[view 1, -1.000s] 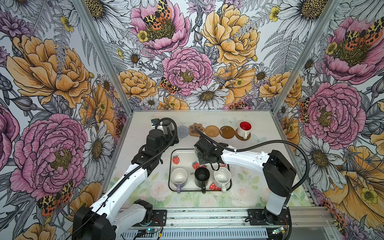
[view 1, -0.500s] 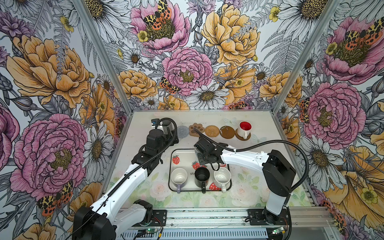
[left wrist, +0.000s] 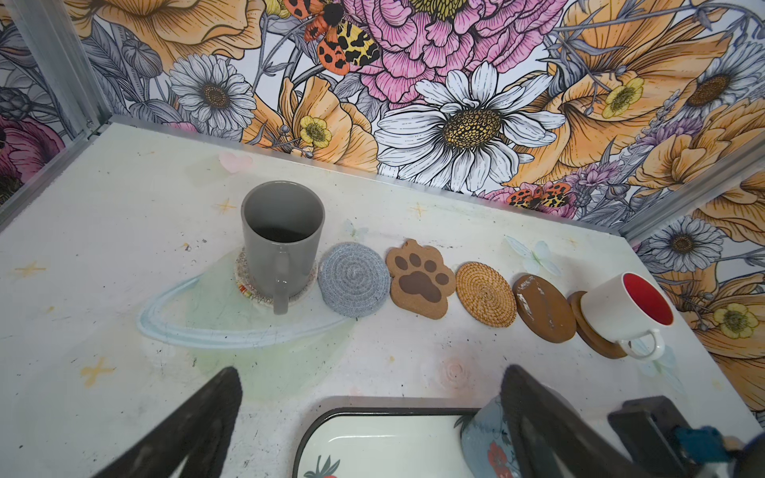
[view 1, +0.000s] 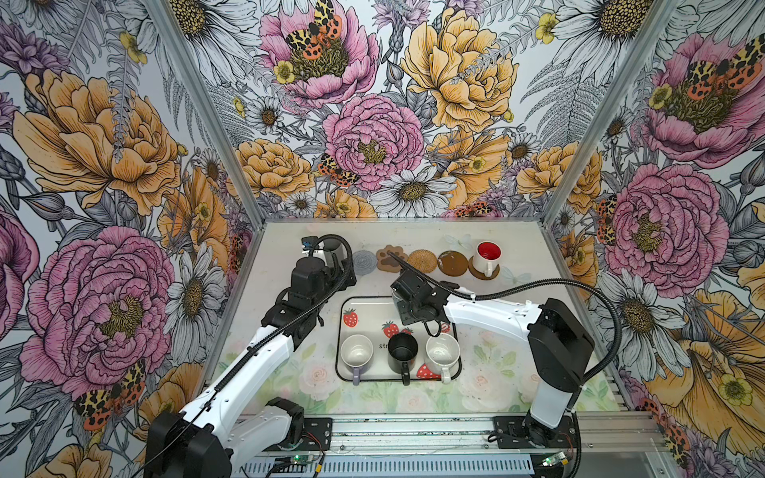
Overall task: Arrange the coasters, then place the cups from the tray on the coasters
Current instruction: 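Lift the blue-handled white mug off the tray with the right gripper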
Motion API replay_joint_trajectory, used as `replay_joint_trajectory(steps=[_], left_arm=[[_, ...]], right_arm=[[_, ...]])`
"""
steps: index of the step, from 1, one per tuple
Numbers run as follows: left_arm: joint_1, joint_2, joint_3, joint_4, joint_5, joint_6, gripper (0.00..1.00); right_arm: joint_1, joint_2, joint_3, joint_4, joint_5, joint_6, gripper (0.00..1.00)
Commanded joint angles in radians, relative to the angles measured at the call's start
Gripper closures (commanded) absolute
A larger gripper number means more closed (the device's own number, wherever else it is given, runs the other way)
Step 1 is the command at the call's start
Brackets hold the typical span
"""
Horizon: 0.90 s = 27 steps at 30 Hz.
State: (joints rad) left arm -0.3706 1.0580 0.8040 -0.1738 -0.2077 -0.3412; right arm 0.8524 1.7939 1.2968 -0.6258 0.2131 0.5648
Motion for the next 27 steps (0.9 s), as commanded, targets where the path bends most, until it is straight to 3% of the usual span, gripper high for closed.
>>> replay_joint_trajectory(steps=[1,20,27], left_arm=[[0.01,0.005,-0.016,0.03,0.02,-0.001,0.01],[0.021,0.01,-0.019,0.031,0.019,-0.005,0.01],[0.022,0.008,-0.02,0.029,0.015,-0.005,0.01]], right_arm=[[-0.01,-0.06,-0.001,0.033,0.042,-0.021,1.0],[-0.055,-0.111,-0.002,0.019,0.06,-0.064,1.0],[-0.117,-0.126,0.007,0.011,0.072,-0.088,1.0]])
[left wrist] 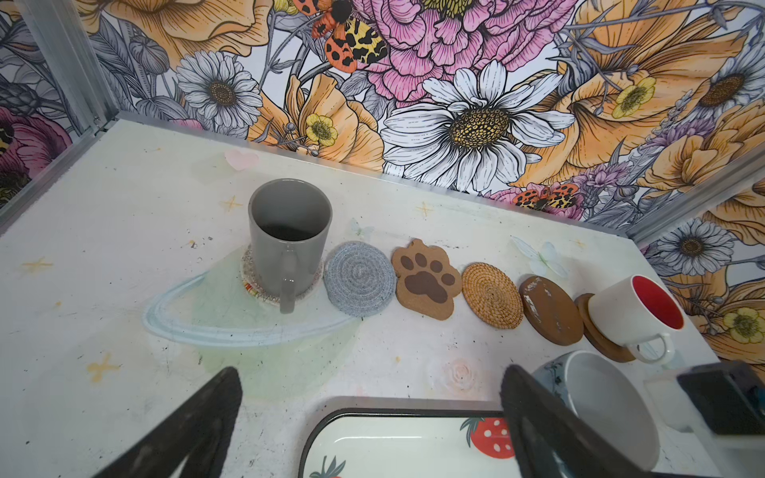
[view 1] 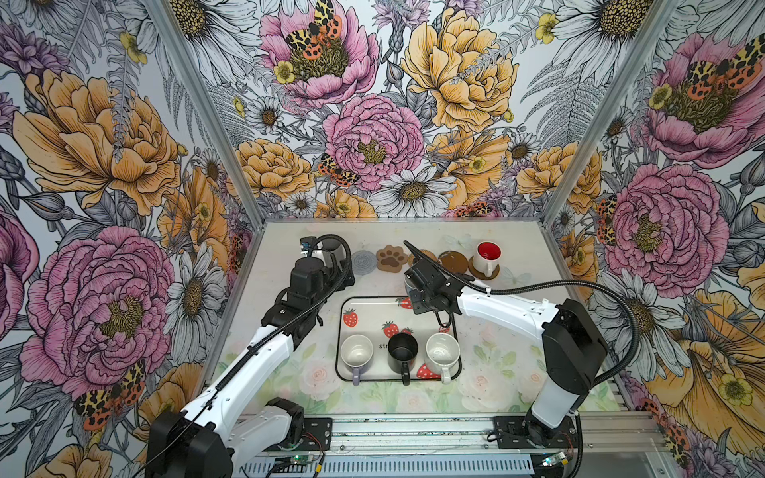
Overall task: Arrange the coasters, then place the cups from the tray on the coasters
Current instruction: 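Lift the blue-handled white mug off the tray with the right gripper, then carry the blue-handled mug with the right gripper over the brown wooden coaster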
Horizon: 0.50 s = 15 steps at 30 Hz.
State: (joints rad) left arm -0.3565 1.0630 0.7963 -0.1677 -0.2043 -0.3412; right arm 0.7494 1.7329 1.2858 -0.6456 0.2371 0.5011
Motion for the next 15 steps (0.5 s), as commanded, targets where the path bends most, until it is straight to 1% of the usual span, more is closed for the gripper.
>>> replay_joint_trajectory(steps=[1,15], left_arm=[[0.009,0.003,-0.012,0.023,0.012,-0.006,0.01],[0.013,0.008,-0.014,0.029,0.006,-0.006,0.01]], right_arm=[[-0.019,-0.067,0.021,0.031,0.051,-0.028,1.0],[-0.121,-0.063,0.078,0.017,0.062,-0.094,1.0]])
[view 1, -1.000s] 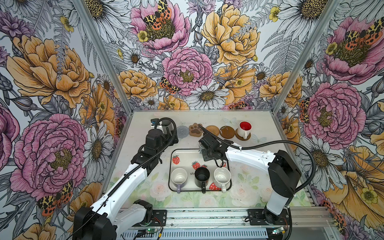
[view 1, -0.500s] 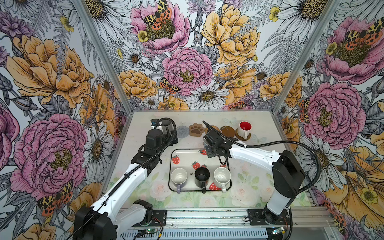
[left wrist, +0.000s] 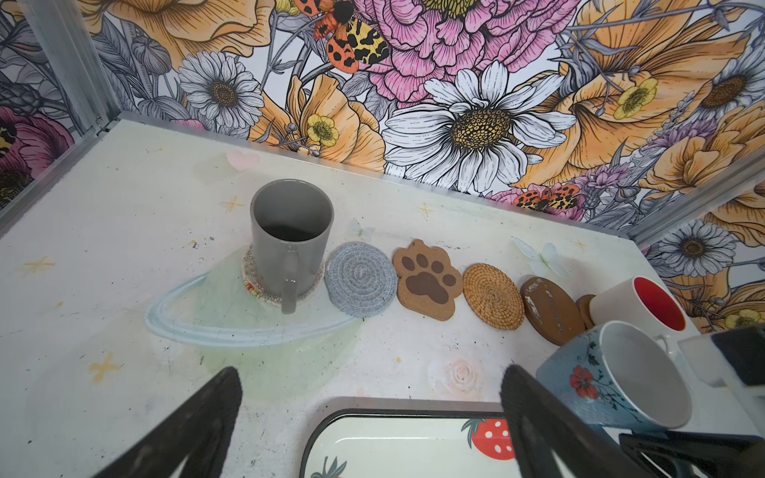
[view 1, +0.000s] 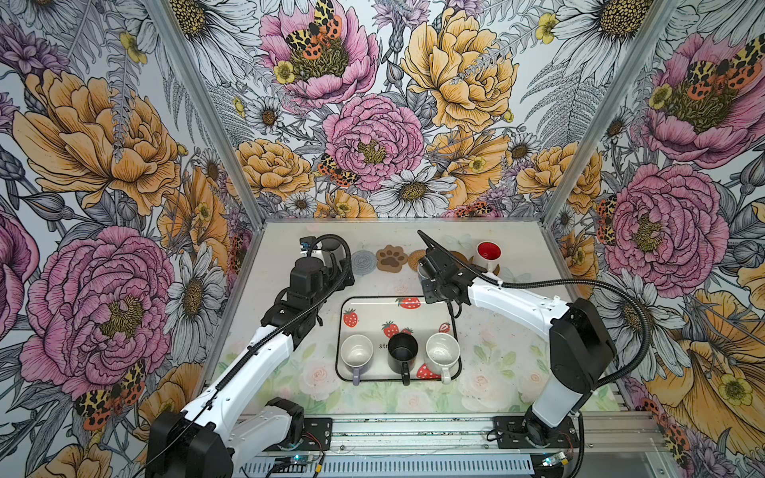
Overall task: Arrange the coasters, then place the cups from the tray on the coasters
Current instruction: 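Carry the blue-handled mug with the right gripper over the brown wooden coaster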
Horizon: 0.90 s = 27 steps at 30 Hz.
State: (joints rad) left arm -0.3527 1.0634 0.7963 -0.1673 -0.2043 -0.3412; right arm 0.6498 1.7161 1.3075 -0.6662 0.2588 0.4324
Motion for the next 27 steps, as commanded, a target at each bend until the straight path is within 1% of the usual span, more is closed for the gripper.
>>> replay_joint_trajectory(steps=[1,14,27], left_arm=[[0.009,0.007,-0.014,0.031,0.005,-0.007,0.01],[0.014,0.023,-0.011,0.037,0.005,-0.006,0.01],[0.015,0.03,-0.007,0.034,0.002,-0.006,0.01]], right_arm=[[-0.03,-0.043,0.059,0.037,0.04,-0.029,1.0],[-0.151,0.015,0.128,0.039,0.039,-0.094,1.0],[-0.242,0.093,0.194,0.041,0.027,-0.106,1.0]])
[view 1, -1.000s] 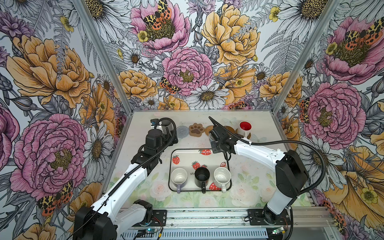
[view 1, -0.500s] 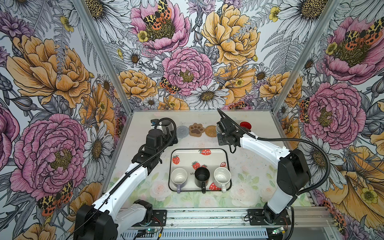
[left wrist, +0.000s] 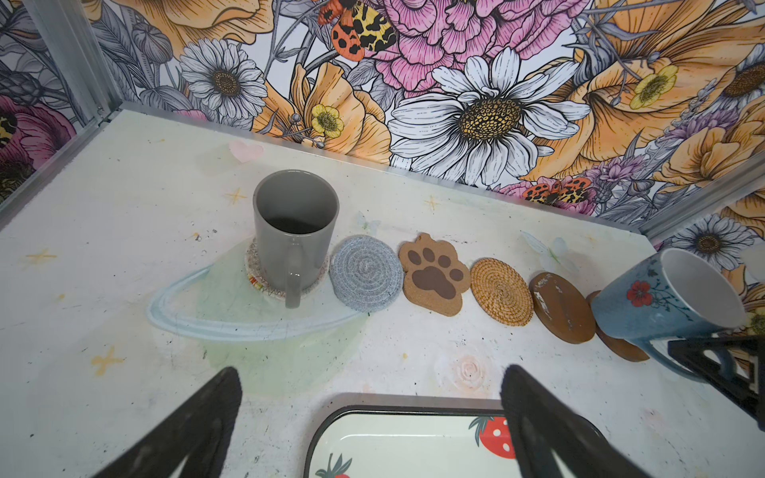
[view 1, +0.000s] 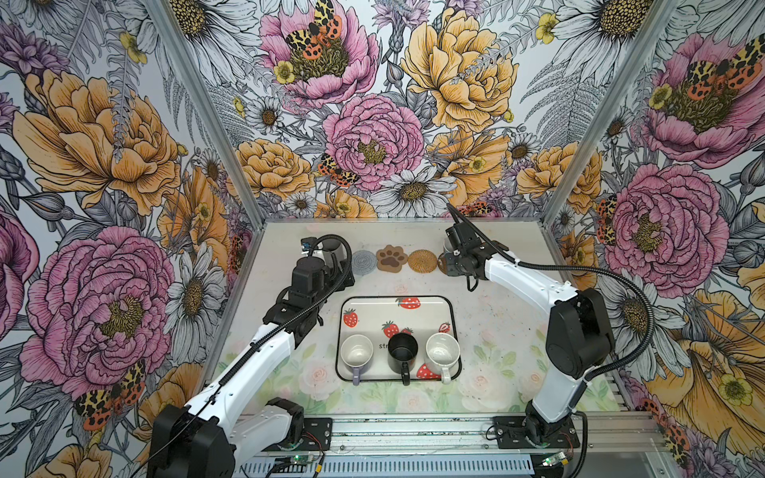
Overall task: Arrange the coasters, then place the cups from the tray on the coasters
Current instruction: 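Carry the blue-handled mug with the right gripper over the brown wooden coaster, then lower the blue-handled mug onto the brown wooden coaster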
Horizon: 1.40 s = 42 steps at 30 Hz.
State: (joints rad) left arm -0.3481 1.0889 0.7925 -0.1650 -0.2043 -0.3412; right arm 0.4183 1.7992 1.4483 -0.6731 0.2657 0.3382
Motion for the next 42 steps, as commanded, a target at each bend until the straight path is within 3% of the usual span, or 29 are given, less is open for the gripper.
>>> replay_joint_trajectory(steps=[1,42], left_arm=[[0.011,0.005,-0.003,0.032,0.002,-0.005,0.01],[0.015,0.012,0.003,0.024,0.0,-0.005,0.01]], right_arm=[[-0.015,0.016,0.059,0.048,0.018,-0.01,1.0],[-0.085,0.165,0.132,0.08,-0.076,0.032,1.0]])
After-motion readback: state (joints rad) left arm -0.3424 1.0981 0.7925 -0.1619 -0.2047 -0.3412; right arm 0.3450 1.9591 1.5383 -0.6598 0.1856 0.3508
